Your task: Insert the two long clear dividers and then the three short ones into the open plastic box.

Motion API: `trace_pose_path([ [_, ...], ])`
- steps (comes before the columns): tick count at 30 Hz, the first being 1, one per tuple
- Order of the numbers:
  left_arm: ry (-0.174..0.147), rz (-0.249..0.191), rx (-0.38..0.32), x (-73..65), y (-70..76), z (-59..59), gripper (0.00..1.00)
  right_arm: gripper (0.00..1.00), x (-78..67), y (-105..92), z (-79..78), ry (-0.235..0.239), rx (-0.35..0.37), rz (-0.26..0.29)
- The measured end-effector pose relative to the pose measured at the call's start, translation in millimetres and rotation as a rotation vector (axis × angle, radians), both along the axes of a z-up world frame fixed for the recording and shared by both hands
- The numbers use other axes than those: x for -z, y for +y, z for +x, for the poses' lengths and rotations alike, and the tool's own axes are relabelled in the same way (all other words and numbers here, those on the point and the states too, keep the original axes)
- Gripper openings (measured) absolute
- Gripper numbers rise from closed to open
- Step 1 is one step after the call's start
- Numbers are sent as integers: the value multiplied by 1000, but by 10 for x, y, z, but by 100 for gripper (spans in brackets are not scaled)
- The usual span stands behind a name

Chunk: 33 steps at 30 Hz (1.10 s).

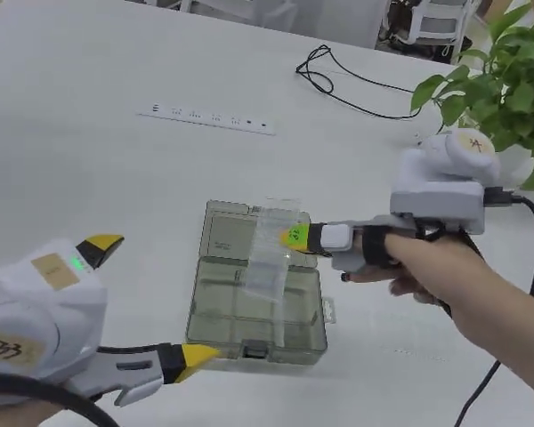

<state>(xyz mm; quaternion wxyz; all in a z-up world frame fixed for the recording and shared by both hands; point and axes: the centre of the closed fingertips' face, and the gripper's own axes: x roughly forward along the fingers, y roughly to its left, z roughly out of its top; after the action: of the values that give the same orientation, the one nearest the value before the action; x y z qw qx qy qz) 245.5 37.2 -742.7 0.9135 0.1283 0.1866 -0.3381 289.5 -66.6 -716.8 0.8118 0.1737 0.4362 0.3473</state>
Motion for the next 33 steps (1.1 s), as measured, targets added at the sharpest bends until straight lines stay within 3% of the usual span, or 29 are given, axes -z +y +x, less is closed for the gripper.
trace_pose_path([
  [1, -2, 4, 1, 4, 0, -3, 99, 2, 7, 1, -6, 18, 0, 1],
  [3, -5, 5, -2, 11, 9, 1, 99, 2, 4, 6, -23, 125, 29, 56],
  [5, -5, 14, -5, 33, 26, 2, 98, 2, 43, -38, 25, 173, 47, 54],
  [7, -15, 26, -5, 32, 43, 4, 98, 2, 42, -42, 55, 174, 45, 46],
  [14, -43, 2, -42, -45, 111, 65, 96, 2, 35, 9, 94, 248, 48, 20],
  [19, -50, 12, -43, -29, 116, 85, 96, 2, 99, 21, 53, 260, 1, -72],
  [27, -74, 23, -44, -46, 124, 111, 96, 2, 174, 75, 118, 288, -21, -132],
  [29, -72, 41, -41, -7, 126, 128, 96, 2, 199, 77, 149, 292, -29, -147],
  [31, -60, 34, -37, 22, 118, 136, 96, 2, 204, 86, 139, 318, -28, -149],
  [33, -54, 27, -47, 28, 144, 152, 96, 2, 224, 70, 130, 316, -39, -186],
])
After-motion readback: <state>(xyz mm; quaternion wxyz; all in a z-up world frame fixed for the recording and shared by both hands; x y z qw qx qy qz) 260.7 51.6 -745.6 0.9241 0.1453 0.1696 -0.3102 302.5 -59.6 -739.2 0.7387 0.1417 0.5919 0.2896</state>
